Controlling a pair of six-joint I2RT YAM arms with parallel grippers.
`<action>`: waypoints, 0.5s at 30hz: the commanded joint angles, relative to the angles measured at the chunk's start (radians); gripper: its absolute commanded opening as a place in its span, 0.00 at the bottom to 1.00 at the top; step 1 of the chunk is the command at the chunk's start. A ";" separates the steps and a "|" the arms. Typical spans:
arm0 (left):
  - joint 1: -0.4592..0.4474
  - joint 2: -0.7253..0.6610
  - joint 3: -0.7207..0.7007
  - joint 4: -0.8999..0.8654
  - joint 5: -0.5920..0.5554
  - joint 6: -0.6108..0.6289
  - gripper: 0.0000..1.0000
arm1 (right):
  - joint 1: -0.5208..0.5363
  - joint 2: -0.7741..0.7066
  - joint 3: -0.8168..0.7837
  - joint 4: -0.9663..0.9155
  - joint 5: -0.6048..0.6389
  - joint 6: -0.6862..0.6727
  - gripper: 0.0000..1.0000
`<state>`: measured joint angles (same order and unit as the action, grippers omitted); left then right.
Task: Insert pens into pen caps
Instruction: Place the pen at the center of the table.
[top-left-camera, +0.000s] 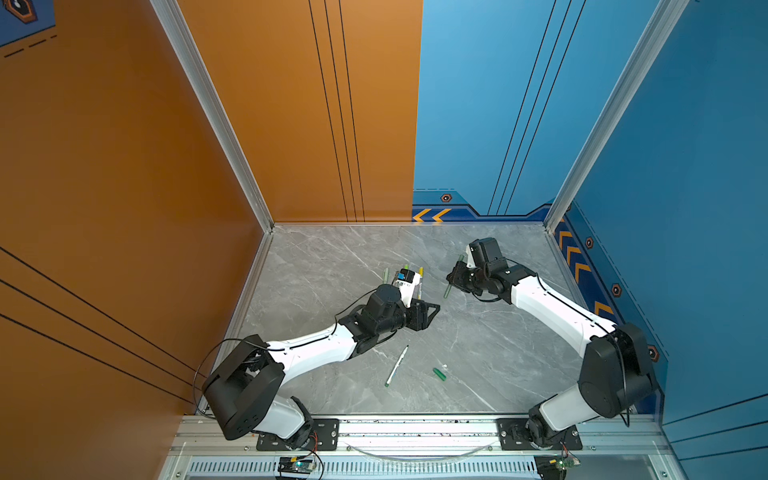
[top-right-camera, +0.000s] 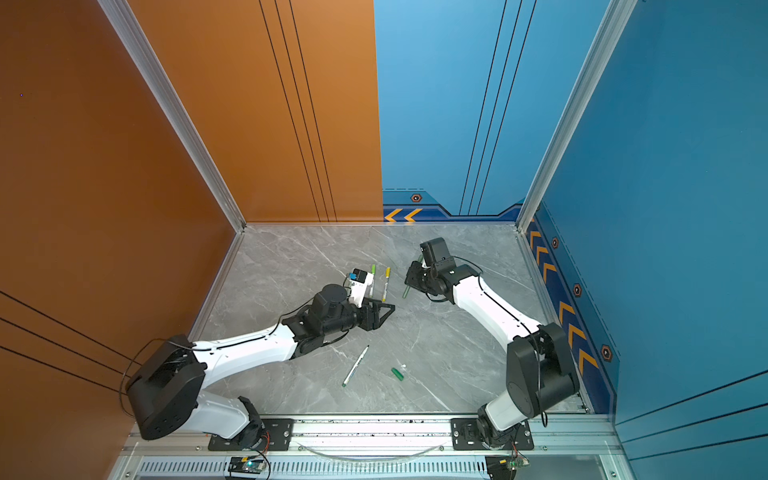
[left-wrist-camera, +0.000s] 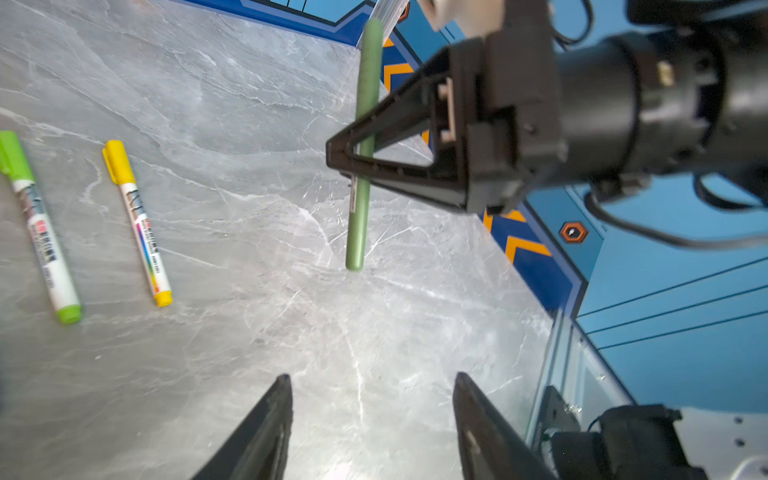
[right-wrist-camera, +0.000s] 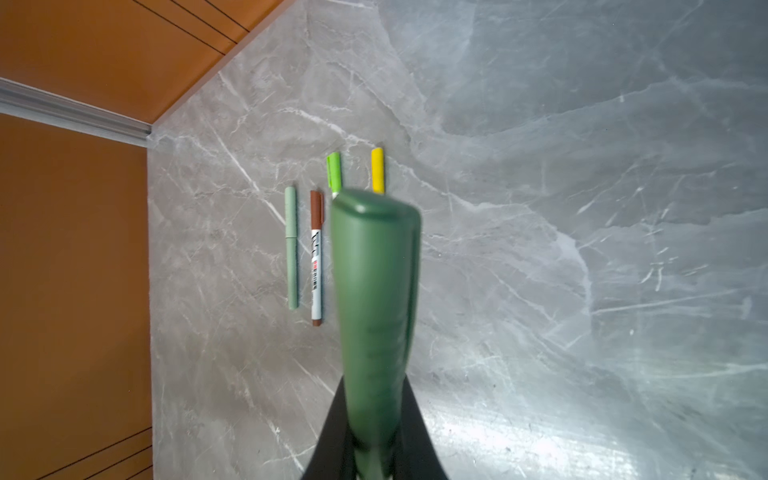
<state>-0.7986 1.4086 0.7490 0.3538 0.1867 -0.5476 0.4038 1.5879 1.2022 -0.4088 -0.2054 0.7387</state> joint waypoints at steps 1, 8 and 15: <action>0.006 -0.092 -0.025 -0.119 -0.070 0.103 0.68 | -0.010 0.093 0.092 -0.114 0.008 -0.056 0.02; 0.017 -0.235 -0.037 -0.269 -0.235 0.243 0.73 | -0.011 0.346 0.304 -0.233 0.014 -0.129 0.04; 0.031 -0.272 -0.027 -0.320 -0.241 0.255 0.73 | -0.005 0.538 0.438 -0.287 0.006 -0.181 0.05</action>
<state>-0.7757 1.1519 0.7303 0.0864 -0.0185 -0.3267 0.3962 2.0773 1.5940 -0.6186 -0.2054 0.6044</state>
